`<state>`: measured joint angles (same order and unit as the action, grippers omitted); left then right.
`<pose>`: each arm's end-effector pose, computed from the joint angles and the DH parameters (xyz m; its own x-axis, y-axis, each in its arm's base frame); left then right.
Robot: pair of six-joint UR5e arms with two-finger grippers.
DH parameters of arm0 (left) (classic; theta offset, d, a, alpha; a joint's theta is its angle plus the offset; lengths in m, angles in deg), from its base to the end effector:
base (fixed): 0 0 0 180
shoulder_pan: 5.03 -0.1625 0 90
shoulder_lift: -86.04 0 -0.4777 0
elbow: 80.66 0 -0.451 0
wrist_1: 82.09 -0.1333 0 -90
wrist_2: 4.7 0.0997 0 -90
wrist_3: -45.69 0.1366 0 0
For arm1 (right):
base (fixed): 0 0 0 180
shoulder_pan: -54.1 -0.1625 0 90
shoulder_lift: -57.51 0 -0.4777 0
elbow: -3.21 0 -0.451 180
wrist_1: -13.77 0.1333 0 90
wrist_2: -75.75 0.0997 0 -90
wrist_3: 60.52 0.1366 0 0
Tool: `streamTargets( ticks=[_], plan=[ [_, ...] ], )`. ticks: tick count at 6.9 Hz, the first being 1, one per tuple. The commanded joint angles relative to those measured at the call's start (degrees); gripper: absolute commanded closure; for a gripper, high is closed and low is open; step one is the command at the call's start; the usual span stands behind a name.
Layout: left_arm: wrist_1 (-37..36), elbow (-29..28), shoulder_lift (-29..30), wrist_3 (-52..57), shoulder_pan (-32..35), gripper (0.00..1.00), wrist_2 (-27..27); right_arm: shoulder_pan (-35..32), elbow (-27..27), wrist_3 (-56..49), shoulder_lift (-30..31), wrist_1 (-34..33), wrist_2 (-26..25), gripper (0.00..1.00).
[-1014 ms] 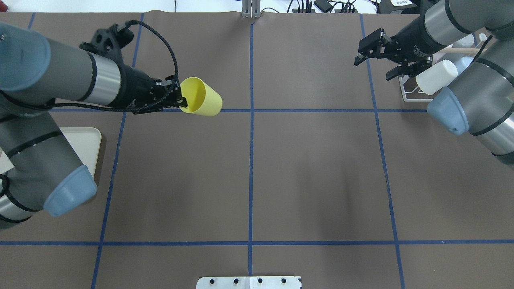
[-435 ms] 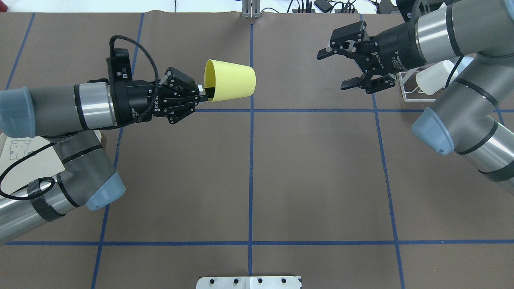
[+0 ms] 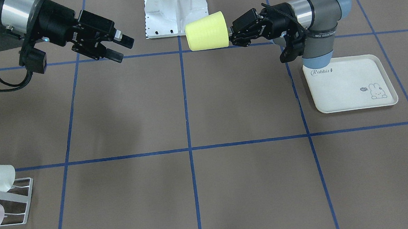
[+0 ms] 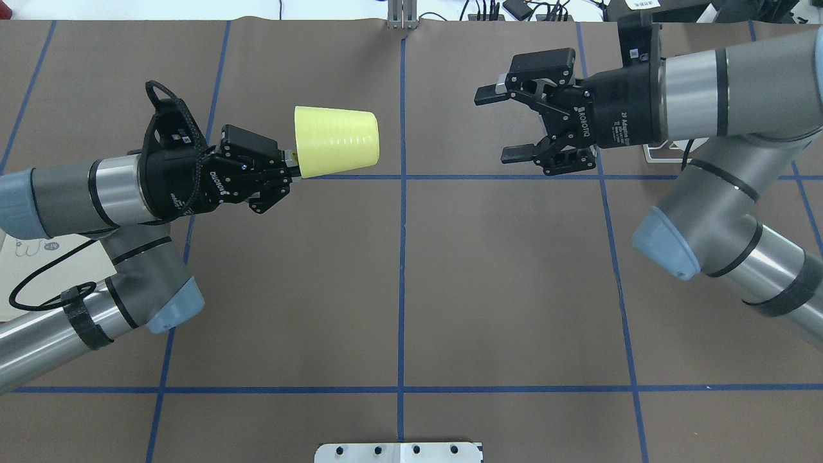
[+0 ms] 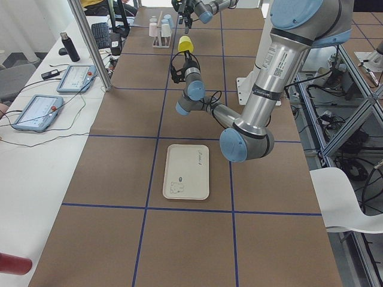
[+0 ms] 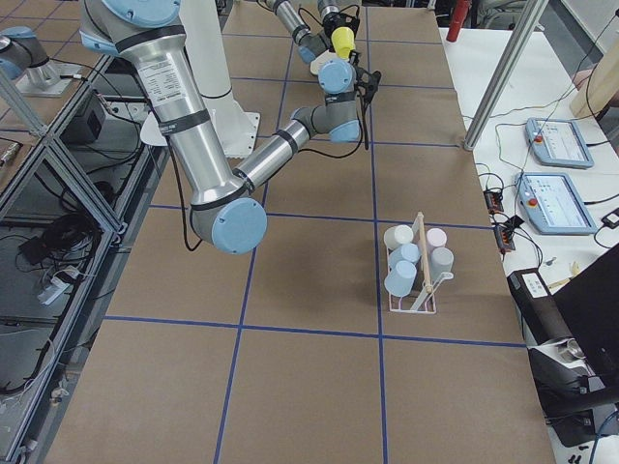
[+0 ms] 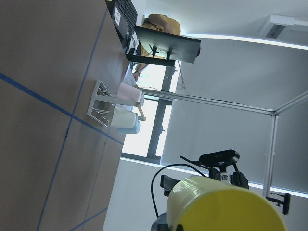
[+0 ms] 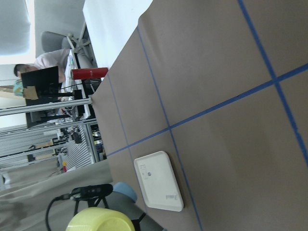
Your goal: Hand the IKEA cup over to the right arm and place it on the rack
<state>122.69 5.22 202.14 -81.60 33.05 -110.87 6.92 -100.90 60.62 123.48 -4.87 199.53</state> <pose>0.4495 -0.4732 0.2588 -0.7241 -0.1719 -0.6679 0.0044 0.9673 -0.2536 -0.3814 -0.4959 0.1884 -0.3252 0.2814 0.9028 -0.0996 0.9392 -0.3286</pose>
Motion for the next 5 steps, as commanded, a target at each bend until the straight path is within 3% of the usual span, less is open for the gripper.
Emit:
streamTargets(
  ticks=[1,5],
  plan=[
    [4.5,-0.8,0.4,-2.2,-1.1,1.0,0.1,7.5,0.4,7.0,0.2,12.8,-10.5,0.0],
    [4.8,-0.4,1.5,-2.2,-3.6,1.0,0.1,15.9,0.5,7.0,0.4,21.0,-22.3,0.0]
  ],
)
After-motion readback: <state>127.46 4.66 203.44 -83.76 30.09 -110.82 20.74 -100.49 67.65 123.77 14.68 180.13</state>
